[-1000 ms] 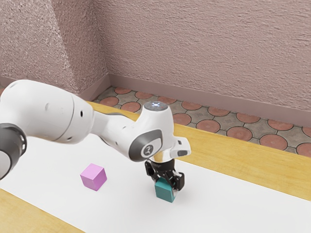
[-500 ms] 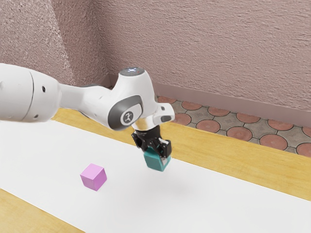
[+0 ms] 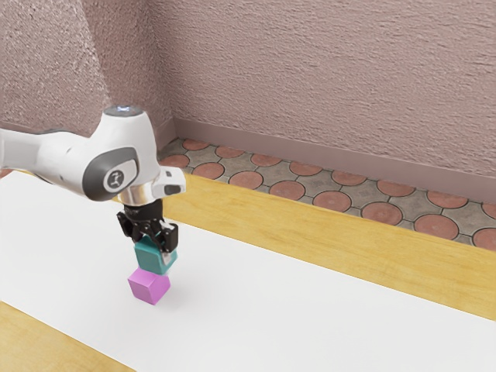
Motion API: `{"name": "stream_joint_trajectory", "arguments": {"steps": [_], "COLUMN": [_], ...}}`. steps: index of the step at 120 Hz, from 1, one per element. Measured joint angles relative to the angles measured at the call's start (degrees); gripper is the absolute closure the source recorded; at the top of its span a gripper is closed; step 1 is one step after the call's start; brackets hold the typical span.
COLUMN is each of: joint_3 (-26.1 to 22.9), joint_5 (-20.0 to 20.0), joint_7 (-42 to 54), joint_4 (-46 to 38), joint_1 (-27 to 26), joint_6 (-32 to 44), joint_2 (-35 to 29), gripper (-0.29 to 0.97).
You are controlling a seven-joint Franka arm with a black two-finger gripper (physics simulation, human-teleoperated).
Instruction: Pick up the blue block with one arm, and put the blue block on the pink block with one arm
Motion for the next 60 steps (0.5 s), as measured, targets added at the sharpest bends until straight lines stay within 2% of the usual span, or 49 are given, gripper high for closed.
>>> {"name": "stream_joint_trajectory", "arguments": {"steps": [19,60], "joint_3": [0.1,0.1], "joint_5": [0.3,0.2], "joint_7": [1.7,5.3], "joint_4": [-0.7,-1.3], "joint_1": [3.9,6.0], "joint_6": [-0.4,0.9], "joint_2": [-0.2,0.2], "gripper": [0.32,0.32]}}
